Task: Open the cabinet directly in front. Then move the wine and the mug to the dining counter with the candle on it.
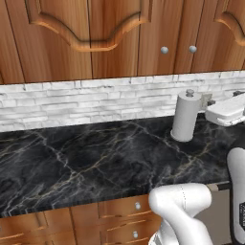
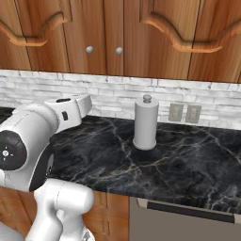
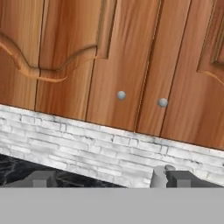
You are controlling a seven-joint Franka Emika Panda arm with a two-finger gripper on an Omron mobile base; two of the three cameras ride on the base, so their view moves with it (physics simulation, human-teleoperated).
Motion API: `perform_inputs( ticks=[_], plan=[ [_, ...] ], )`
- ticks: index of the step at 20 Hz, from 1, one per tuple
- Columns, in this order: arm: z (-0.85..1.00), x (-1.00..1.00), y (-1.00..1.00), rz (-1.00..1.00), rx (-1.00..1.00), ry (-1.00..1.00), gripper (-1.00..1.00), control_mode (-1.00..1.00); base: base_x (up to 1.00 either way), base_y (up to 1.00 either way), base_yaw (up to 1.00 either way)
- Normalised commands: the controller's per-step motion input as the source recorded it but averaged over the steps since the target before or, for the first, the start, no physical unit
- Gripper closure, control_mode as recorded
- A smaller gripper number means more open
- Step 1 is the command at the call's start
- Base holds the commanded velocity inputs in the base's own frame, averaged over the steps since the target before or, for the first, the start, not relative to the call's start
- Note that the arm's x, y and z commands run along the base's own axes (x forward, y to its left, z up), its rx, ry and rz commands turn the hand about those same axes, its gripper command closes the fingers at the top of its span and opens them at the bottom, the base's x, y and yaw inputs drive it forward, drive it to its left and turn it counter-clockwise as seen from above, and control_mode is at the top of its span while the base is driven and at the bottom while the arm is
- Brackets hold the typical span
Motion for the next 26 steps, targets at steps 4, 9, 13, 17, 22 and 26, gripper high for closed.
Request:
perform_inputs(
  ticks=[4, 9, 13, 17, 22, 26],
  plan=[
    [0.03, -0.15, 0.0, -0.03, 0.03, -0.44, -1.0, -1.0, 0.0, 0.0, 0.0],
    [0.03, -0.19, 0.0, -0.01, 0.04, -0.4, -1.0, -1.0, 0.0, 0.0, 0.0],
    [0.0, 0.03, 0.09, 0.0, 0.0, 0.0, -1.0, -1.0, 0.0, 0.0, 0.0],
    [0.0, 0.35, 0.45, 0.0, 0.0, 0.0, -1.0, -1.0, 0.0, 0.0, 0.0],
    [0.0, 0.46, 0.2, 0.0, 0.0, 0.0, -1.0, -1.0, 0.0, 0.0, 0.0],
    [0.05, 0.2, 0.0, 0.0, 0.07, 0.01, -1.0, -1.0, 0.0, 0.0, 0.0]
  ],
)
